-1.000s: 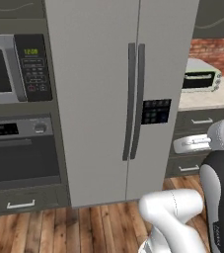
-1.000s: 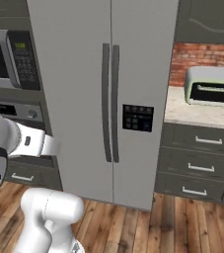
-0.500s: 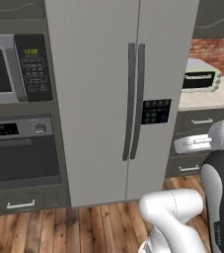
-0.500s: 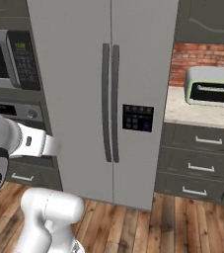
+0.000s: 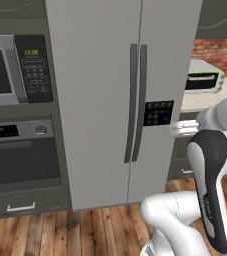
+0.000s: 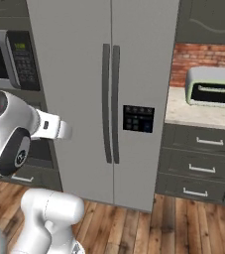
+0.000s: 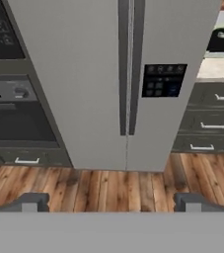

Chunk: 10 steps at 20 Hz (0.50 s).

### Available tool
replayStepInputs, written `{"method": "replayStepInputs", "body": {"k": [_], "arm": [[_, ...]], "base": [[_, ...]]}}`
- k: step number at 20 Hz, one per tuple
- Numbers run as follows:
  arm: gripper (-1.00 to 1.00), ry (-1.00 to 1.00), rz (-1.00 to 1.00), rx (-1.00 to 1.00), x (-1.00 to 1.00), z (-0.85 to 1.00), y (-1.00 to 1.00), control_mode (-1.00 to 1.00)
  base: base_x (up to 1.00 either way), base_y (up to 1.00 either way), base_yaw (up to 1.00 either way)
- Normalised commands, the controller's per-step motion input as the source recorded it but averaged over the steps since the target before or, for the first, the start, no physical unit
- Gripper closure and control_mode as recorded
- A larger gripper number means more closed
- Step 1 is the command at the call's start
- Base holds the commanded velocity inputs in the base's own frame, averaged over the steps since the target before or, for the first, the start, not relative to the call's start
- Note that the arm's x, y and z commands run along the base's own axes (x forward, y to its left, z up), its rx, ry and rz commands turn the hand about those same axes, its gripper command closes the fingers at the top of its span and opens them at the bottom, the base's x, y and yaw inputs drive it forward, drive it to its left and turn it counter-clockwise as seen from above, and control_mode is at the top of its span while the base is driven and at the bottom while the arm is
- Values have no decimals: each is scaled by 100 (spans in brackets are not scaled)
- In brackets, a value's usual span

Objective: Retrieve the fish from the fridge and place it on the saucepan with marinade on the stove.

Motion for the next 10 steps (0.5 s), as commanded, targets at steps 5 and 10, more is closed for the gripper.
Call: {"method": "replayStepInputs", "body": {"k": [5,10], "arm": [[-100,-2,0,3,72,0,-19,-100],[-100,-10,0,0,56,0,-25,-100]], "base": [[0,0,0],[0,0,0]]}}
